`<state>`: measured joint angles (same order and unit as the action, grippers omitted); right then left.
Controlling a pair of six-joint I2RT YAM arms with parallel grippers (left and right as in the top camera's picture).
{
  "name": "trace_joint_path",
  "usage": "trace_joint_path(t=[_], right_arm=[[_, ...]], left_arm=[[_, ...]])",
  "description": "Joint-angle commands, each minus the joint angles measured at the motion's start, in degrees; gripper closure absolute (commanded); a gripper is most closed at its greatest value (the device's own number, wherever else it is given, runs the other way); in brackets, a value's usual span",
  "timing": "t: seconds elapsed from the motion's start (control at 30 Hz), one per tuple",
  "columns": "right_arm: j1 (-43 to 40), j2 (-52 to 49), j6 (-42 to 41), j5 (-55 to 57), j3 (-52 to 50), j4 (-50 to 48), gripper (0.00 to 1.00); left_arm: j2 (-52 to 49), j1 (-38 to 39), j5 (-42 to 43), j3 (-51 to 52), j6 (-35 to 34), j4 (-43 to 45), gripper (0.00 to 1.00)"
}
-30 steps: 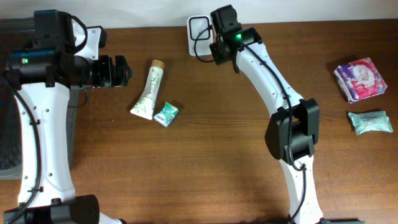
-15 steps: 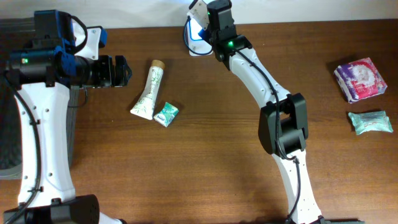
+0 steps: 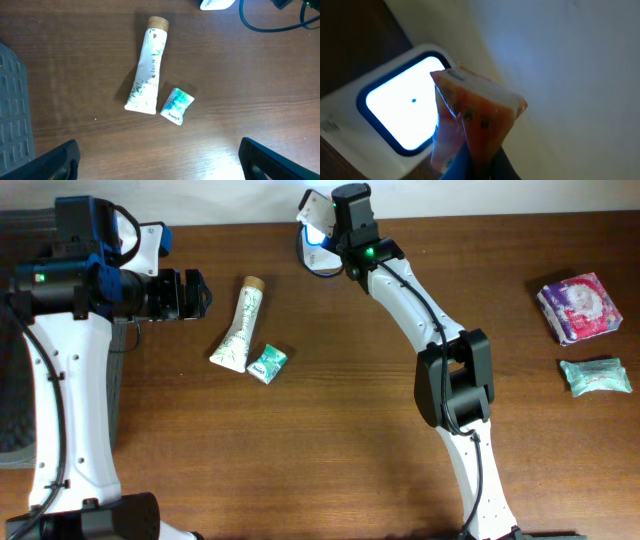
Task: Scan the item barcode
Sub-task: 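Lift the orange packet and hold it in front of the scanner, then carry the orange packet to the right edge and release it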
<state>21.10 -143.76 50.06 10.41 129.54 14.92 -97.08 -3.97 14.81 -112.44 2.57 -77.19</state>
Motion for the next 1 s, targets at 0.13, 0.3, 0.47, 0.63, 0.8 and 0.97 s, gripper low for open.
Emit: trace_joint_path(t=[0.13,0.3,0.47,0.63,0.8,0.97], right_arm=[[0.74,-0.94,8.22,1.84,0.74,3.15,0.96],[1.14,-0.87,5.62,3.56,0.76,2.69,0.96],[-0.66,3.23,-12.68,11.43,0.94,3.39,0.96],[-7.02,9.84,-35.12,15.61,0.94,15.37,0.96],[-19.43,15.5,-66.62,16.61,0.94,36.28,0.96],[-33.33,15.45,-83.08,16.31,0.74,58.25,0.96]], left_arm=[[-0.04,0.07,0.61,-0.2,0.04,-0.07,0.01],[-0.04,0.07,0.61,-0.2,0.04,-0.07,0.01],[-0.04,0.07,0.61,-0.2,0.04,-0.07,0.01],[-0.04,0.07,0.61,-0.2,0.04,-0.07,0.01],[-0.04,0.07,0.61,-0.2,0.04,-0.07,0.01],[-0.04,0.07,0.61,-0.2,0.04,-0.07,0.01]])
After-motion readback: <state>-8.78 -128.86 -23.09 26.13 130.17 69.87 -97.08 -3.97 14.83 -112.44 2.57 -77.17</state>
